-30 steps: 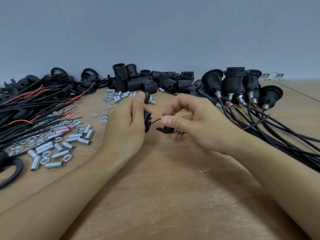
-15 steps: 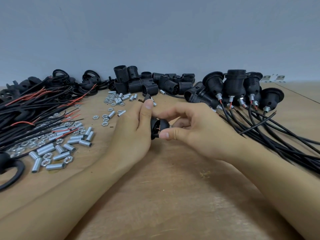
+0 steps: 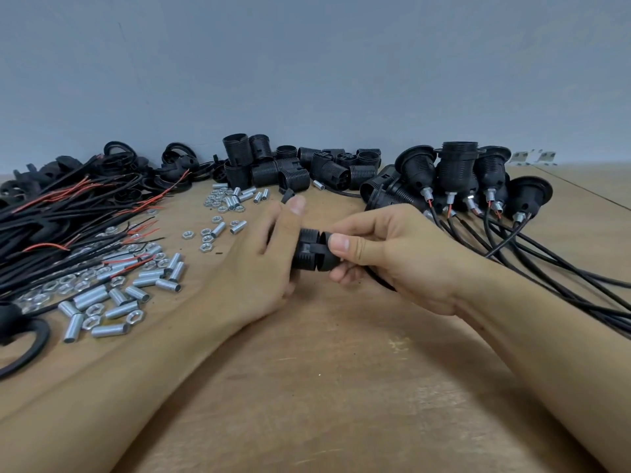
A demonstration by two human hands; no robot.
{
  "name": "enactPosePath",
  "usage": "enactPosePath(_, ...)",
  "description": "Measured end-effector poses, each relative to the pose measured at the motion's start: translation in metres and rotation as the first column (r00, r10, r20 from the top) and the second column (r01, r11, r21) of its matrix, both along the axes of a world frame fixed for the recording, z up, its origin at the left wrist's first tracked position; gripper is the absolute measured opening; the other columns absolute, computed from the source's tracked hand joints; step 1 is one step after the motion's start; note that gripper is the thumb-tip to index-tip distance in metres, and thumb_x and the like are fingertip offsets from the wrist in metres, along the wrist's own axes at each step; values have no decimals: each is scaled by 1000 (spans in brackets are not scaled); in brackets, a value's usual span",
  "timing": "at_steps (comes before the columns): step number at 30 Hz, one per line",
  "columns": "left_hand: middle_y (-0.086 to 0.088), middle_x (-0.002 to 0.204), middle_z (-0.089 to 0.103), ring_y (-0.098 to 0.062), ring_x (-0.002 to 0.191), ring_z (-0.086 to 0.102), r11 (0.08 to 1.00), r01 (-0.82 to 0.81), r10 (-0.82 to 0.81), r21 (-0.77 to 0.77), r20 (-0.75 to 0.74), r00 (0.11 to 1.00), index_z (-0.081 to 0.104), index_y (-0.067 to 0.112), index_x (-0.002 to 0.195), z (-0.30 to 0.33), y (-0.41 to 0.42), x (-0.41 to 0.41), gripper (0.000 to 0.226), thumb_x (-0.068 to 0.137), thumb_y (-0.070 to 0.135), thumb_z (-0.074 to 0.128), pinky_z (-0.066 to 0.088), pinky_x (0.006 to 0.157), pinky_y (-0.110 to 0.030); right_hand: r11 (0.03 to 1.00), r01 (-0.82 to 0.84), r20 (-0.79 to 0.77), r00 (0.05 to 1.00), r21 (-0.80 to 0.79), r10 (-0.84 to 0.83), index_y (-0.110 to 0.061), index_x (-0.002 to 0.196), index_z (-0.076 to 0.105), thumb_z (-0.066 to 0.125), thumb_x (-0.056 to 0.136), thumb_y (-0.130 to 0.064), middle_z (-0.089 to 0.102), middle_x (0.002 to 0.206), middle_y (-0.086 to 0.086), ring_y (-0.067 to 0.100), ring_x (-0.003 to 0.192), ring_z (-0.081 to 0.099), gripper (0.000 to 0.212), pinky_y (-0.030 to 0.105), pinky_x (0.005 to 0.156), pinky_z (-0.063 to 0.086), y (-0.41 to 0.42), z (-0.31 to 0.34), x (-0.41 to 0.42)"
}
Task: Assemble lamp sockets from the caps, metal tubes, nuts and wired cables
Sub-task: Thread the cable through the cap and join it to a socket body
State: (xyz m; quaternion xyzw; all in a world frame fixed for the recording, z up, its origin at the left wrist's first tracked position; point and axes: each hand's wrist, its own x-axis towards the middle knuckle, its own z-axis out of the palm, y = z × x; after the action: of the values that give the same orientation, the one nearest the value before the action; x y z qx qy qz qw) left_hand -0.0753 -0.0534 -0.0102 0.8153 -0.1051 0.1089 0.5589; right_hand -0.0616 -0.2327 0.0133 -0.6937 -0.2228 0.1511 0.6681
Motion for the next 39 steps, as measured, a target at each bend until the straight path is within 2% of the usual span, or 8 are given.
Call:
enactPosePath(3,12,57,47,-3,54,44,975,-167,143,145,159,977,48,14,79,-5,1,-2,55,101,58,23,36,58,-16,1000,11,-30,999,8,-11,-6,94,74,71,71,-20,74,80,11,14,65,69,27,19,61,54,2,-2,-1)
enactPosePath(9,14,74,60,9,77,53,950,-305,289,63,187,939,57,23,87,-8,-9,-6,58,97,58,12,33,68,-2,999,51,-7,999,-4,-52,-6,89,73,70,74,-20,75,87,16,15,67,71,21,20,63,56,6,-1,-7)
enactPosePath(12,33,78,58,12,77,53,942,-333,322,38,178,930,54,28,84,-10,-11,-8,57,95,63,10,34,67,-3,997,73,48,996,-40,-71,-10,85,73,70,78,-20,74,74,8,14,65,71,13,19,62,56,6,3,-12)
enactPosePath(17,7,68,55,5,72,53,939,-342,330,24,209,921,52,22,87,-14,-10,-10,60,93,64,10,36,65,-8,986,126,141,984,-112,-109,-11,81,69,66,89,-8,70,69,5,12,61,70,9,22,62,58,13,3,-20)
enactPosePath(24,7,67,52,7,70,52,941,-336,320,30,229,919,51,18,91,-11,-9,-8,59,93,63,14,36,64,-6,978,185,217,963,-96,-161,-15,84,69,68,89,-11,71,70,2,12,63,71,6,24,65,60,13,-3,-19)
enactPosePath(30,9,77,62,-4,72,58,982,-134,109,134,176,978,55,22,91,-8,1,3,61,93,73,21,45,69,-28,985,98,247,967,-142,-60,-34,107,68,75,83,-16,74,93,-1,14,70,64,31,32,67,60,17,-7,-13)
enactPosePath(34,10,68,64,-8,65,58,972,-176,164,155,83,983,63,26,85,-6,13,13,54,93,69,31,44,65,-35,945,245,262,947,-218,-185,-26,97,71,77,82,-24,73,88,6,20,68,63,17,50,74,58,6,-9,-4)
enactPosePath(39,13,63,57,-14,68,56,762,-424,353,489,235,906,53,31,69,-6,49,30,30,95,46,54,40,60,-31,852,339,353,914,-399,-198,-32,101,68,78,79,-36,73,93,-16,-8,79,64,24,16,76,47,4,-10,-2)
